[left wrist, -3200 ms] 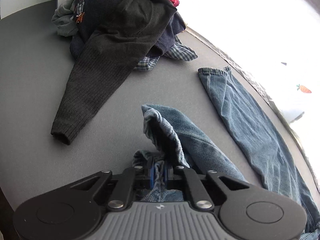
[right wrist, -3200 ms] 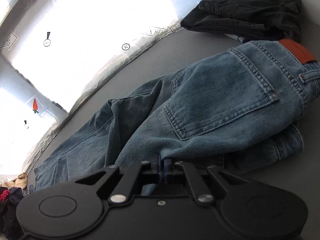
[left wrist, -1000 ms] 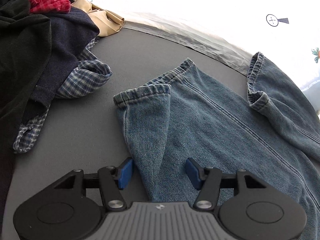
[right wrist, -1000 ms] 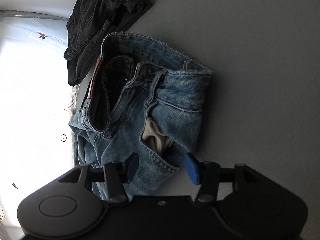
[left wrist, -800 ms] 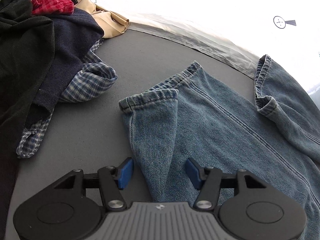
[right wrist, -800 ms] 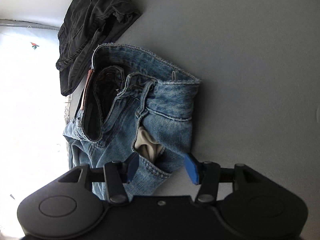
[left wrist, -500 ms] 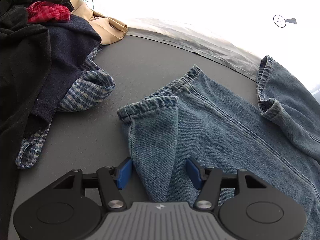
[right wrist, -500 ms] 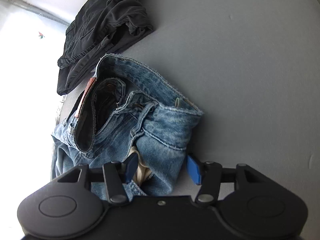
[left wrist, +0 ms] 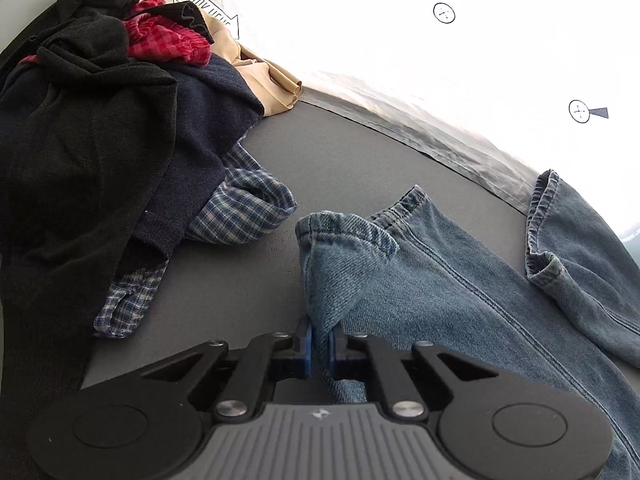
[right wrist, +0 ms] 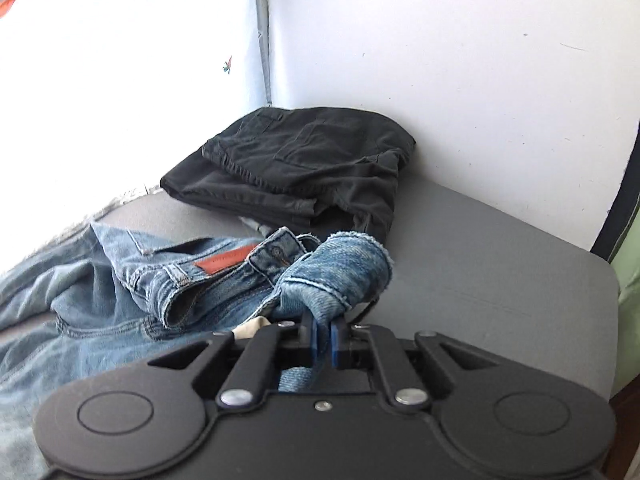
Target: Fold clothes
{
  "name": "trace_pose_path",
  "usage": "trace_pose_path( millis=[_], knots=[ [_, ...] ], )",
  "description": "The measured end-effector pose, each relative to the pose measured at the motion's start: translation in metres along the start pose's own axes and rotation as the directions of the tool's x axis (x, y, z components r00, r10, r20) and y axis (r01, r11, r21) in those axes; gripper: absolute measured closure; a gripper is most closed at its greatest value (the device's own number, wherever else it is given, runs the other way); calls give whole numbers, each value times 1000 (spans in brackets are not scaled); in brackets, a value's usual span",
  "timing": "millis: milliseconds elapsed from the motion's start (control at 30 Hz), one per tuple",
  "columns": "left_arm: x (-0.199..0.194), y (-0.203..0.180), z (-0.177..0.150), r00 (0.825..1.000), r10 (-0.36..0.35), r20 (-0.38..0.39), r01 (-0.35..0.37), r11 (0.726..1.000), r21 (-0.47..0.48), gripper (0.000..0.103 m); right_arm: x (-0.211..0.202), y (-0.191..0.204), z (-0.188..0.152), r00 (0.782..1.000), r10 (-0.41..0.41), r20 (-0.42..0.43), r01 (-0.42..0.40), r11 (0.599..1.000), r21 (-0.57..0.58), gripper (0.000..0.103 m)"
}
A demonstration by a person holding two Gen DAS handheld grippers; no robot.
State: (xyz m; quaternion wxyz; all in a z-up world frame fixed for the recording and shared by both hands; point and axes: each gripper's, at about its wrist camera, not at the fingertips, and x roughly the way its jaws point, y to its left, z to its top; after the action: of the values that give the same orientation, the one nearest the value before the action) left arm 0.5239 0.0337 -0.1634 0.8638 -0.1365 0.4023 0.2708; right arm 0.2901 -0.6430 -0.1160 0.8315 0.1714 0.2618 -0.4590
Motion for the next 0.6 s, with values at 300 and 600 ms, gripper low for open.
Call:
trace_pose_path(
  millis=[300,600],
  knots=[
    [-86,72,-38,997,40,65,-39,999,-16,95,-33,-62,29,992,78,102,-76,997,-22,98],
    [-139,182,-150,989,133,-69,-139,985,-99,95,-47,-152,6,998,69,-8,-69,998,-11,97]
  ],
)
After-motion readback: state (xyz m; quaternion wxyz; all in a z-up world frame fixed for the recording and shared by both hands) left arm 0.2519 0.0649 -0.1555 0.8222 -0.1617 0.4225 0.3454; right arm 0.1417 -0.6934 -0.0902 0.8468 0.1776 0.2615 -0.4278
